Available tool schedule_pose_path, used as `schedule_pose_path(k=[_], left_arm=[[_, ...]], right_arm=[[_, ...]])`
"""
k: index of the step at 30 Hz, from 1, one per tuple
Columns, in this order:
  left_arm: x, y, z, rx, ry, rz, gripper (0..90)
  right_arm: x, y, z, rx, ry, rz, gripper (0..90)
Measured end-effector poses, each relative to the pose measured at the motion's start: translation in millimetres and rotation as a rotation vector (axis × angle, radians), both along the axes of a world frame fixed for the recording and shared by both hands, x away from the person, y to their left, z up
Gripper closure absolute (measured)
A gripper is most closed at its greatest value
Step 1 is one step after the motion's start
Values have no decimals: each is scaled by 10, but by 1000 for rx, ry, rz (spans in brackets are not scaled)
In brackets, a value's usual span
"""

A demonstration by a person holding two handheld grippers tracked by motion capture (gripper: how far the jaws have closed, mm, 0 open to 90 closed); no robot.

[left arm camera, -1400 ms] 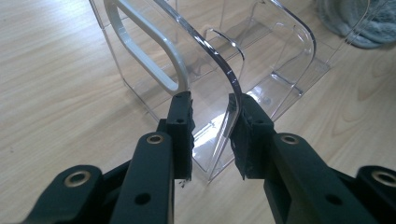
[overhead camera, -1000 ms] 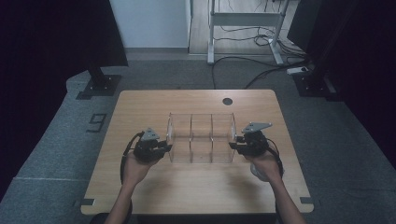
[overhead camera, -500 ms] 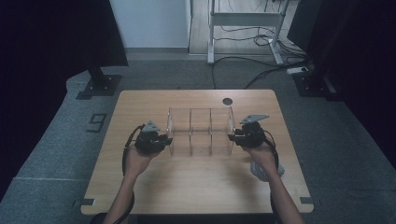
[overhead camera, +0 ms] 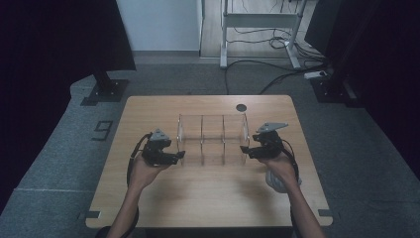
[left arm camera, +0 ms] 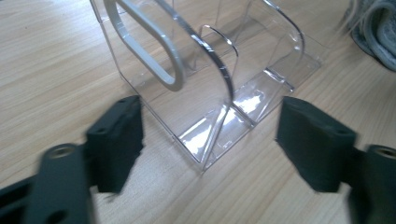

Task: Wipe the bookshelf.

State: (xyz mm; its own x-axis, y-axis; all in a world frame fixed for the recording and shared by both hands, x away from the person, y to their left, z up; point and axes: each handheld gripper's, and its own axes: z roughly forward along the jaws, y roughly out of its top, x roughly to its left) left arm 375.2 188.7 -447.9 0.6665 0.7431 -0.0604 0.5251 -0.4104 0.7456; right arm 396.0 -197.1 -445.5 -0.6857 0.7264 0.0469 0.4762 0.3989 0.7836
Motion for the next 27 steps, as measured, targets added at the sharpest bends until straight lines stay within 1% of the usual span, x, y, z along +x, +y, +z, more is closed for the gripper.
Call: schedule_pose_path(k=[2, 3, 4, 5, 7, 9, 12, 15, 19, 27], left_arm=[[-34, -9, 28, 13, -8, 3, 137], [-55, -10, 43, 20, -14, 4, 135], [-71, -10, 56, 23, -16, 0, 122], [-88, -9, 71, 25, -14, -4, 85], [-129, -5, 100, 31, -17, -12, 51], [-174, 2, 128, 37, -30, -13, 28], [-243, 23, 165, 41, -51, -21, 18], [-315, 52, 190, 43, -67, -31, 12], [-412, 89, 193, 51, -85, -37, 7], [-598, 159, 179, 45, -96, -52, 7]], right_arm=[[-23, -6, 3, 8, 3, 11, 197], [-30, -9, 3, 7, 1, 15, 178], [-49, -5, 5, 6, -3, 4, 157], [-64, -10, 10, 3, -8, 5, 136], [-103, -23, 25, 6, -7, 7, 125], [-144, -37, 42, 2, -13, 11, 115], [-200, -60, 64, 1, -19, 12, 80], [-275, -86, 82, -11, -25, 17, 58], [-375, -115, 89, -28, -30, 22, 46], [-579, -175, 91, -21, -38, 37, 31]])
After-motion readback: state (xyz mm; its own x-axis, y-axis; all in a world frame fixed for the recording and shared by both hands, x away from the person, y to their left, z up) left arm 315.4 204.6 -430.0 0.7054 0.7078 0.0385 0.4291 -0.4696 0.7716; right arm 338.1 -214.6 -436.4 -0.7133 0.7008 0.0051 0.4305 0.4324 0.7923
